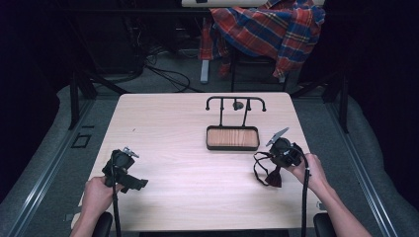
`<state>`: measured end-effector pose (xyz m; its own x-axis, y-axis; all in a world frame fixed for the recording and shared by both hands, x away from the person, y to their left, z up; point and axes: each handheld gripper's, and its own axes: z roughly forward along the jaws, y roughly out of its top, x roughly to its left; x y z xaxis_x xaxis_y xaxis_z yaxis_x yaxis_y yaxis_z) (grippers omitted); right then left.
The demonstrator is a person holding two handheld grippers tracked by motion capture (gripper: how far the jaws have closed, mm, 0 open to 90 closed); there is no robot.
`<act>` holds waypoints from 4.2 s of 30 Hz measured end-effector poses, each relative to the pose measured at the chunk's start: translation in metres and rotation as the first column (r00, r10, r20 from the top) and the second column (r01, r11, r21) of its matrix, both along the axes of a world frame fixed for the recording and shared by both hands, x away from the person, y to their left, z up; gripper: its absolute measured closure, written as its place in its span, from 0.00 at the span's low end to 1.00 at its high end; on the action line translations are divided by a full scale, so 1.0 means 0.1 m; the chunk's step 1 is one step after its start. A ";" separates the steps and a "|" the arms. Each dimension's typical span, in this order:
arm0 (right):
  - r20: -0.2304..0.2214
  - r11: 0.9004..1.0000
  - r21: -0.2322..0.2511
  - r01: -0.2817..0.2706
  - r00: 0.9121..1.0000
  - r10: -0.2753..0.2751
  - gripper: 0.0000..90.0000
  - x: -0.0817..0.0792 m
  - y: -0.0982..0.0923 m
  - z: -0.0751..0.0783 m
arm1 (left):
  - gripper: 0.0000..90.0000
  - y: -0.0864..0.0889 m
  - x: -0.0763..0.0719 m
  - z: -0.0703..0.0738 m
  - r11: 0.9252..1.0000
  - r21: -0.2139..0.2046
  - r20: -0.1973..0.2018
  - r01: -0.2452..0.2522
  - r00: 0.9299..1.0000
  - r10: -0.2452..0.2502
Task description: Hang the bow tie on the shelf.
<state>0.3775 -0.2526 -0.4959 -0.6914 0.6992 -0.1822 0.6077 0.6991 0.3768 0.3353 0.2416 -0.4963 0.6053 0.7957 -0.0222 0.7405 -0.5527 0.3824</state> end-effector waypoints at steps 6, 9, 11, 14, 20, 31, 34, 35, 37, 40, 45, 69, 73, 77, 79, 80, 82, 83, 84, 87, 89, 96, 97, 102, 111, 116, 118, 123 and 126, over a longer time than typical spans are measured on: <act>0.018 1.000 -0.010 0.013 1.000 -0.013 0.97 0.01 -0.03 0.04 | 0.10 -0.01 0.00 0.00 1.000 0.006 -0.002 0.002 1.000 -0.002; 0.025 1.000 -0.021 0.015 1.000 -0.014 0.97 0.01 -0.03 0.06 | 0.10 0.00 0.00 0.00 1.000 0.003 -0.001 0.001 1.000 -0.001; 0.038 1.000 -0.019 0.021 0.999 -0.021 0.97 0.02 -0.03 0.07 | 0.10 0.00 0.00 0.00 1.000 0.002 -0.001 0.002 1.000 -0.002; 0.049 0.999 -0.029 0.016 0.999 -0.015 0.97 0.03 -0.02 0.10 | 0.10 0.00 0.00 0.00 1.000 0.001 -0.001 0.000 1.000 0.000; 0.086 0.999 -0.029 0.022 0.996 -0.020 0.97 0.05 0.01 0.14 | 0.10 0.00 0.00 -0.01 1.000 0.009 0.000 0.003 1.000 -0.003; 0.137 0.999 -0.006 0.036 0.990 -0.035 0.97 0.14 0.06 0.22 | 0.10 -0.01 0.00 0.00 1.000 0.005 -0.008 0.007 1.000 -0.007; 0.146 0.999 -0.003 0.038 0.989 -0.037 0.97 0.15 0.06 0.26 | 0.10 -0.02 0.00 0.00 1.000 0.004 -0.005 0.005 1.000 -0.005; 0.146 0.999 -0.003 0.038 0.989 -0.037 0.97 0.15 0.06 0.26 | 0.10 -0.02 0.00 0.00 1.000 0.004 -0.005 0.005 1.000 -0.005; 0.152 0.999 -0.010 0.036 0.988 -0.034 0.97 0.17 0.06 0.29 | 0.10 -0.01 0.00 0.00 1.000 0.005 -0.005 0.005 1.000 -0.005; 0.160 0.999 -0.002 0.041 0.986 -0.040 0.97 0.18 0.07 0.30 | 0.10 -0.01 0.00 0.00 1.000 0.006 -0.004 0.005 1.000 -0.005; 0.173 0.999 -0.002 0.037 0.984 -0.036 0.97 0.24 0.10 0.36 | 0.10 -0.01 0.00 0.00 1.000 0.006 -0.005 0.005 1.000 -0.005; 0.231 0.998 0.036 0.057 0.971 -0.064 0.97 0.33 0.07 0.58 | 0.11 -0.02 0.00 -0.01 1.000 0.006 -0.006 0.006 1.000 -0.006; 0.251 0.996 0.054 0.064 0.965 -0.076 0.97 0.34 0.06 0.64 | 0.11 -0.02 0.00 -0.01 1.000 0.005 -0.006 0.007 1.000 -0.007; 0.268 0.995 0.073 0.069 0.960 -0.086 0.97 0.33 0.05 0.68 | 0.11 -0.02 0.00 -0.01 1.000 0.004 -0.007 0.009 1.000 -0.009; 0.276 0.995 0.074 0.069 0.957 -0.087 0.97 0.32 0.04 0.71 | 0.11 -0.02 0.00 -0.01 1.000 0.005 -0.007 0.011 1.000 -0.011; 0.280 0.995 0.072 0.068 0.956 -0.086 0.97 0.32 0.04 0.72 | 0.11 -0.02 0.00 -0.01 1.000 0.004 -0.007 0.011 1.000 -0.011; 0.289 0.994 0.083 0.071 0.953 -0.092 0.97 0.32 0.04 0.74 | 0.11 -0.02 0.00 -0.01 1.000 0.004 -0.006 0.011 1.000 -0.011; 0.292 0.993 0.090 0.072 0.952 -0.095 0.97 0.33 0.04 0.75 | 0.11 -0.02 0.00 -0.01 1.000 0.004 -0.007 0.012 1.000 -0.012; 0.298 0.993 0.088 0.073 0.950 -0.096 0.97 0.34 0.04 0.77 | 0.11 -0.02 0.00 -0.01 1.000 0.005 -0.007 0.011 1.000 -0.011; 0.303 0.993 0.094 0.077 0.947 -0.102 0.97 0.38 0.05 0.79 | 0.11 -0.02 0.00 -0.01 1.000 0.006 -0.008 0.010 1.000 -0.010; 0.309 0.992 0.099 0.081 0.945 -0.109 0.97 0.40 0.06 0.81 | 0.11 -0.02 0.00 -0.01 1.000 0.005 -0.009 0.009 1.000 -0.009; 0.331 0.989 0.120 0.092 0.935 -0.127 0.97 0.44 0.06 0.87 | 0.11 -0.02 0.00 -0.01 1.000 0.003 -0.010 0.010 1.000 -0.010; 0.333 0.987 0.129 0.093 0.934 -0.132 0.97 0.45 0.06 0.88 | 0.11 -0.02 0.00 -0.01 1.000 0.006 -0.010 0.012 1.000 -0.012; 0.342 0.985 0.141 0.099 0.929 -0.142 0.97 0.47 0.02 0.91 | 0.11 -0.02 0.00 -0.01 1.000 0.005 -0.009 0.013 1.000 -0.012; 0.368 0.980 0.162 0.117 0.914 -0.170 0.97 0.51 0.00 0.94 | 0.11 -0.03 0.00 -0.01 1.000 0.008 -0.008 0.013 1.000 -0.013; 0.384 0.978 0.159 0.135 0.904 -0.188 0.97 0.56 0.02 0.94 | 0.11 -0.03 0.01 -0.01 1.000 0.009 -0.011 0.015 1.000 -0.015; 0.388 0.979 0.154 0.137 0.903 -0.187 0.97 0.58 0.03 0.93 | 0.11 -0.03 0.01 -0.01 1.000 0.009 -0.011 0.015 1.000 -0.014; 0.378 0.974 0.159 0.162 0.901 -0.212 0.97 0.71 0.05 0.85 | 0.11 -0.03 0.01 -0.01 1.000 0.008 -0.012 0.016 1.000 -0.016; 0.363 0.969 0.168 0.179 0.903 -0.230 0.97 0.77 0.05 0.81 | 0.11 -0.03 0.01 -0.01 1.000 0.008 -0.013 0.016 1.000 -0.016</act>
<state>0.4549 -0.2480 -0.4152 -0.4278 0.8525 -0.3005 0.5265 0.5053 0.6837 0.3362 0.2385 -0.4976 0.6174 0.7863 -0.0236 0.7365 -0.5672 0.3685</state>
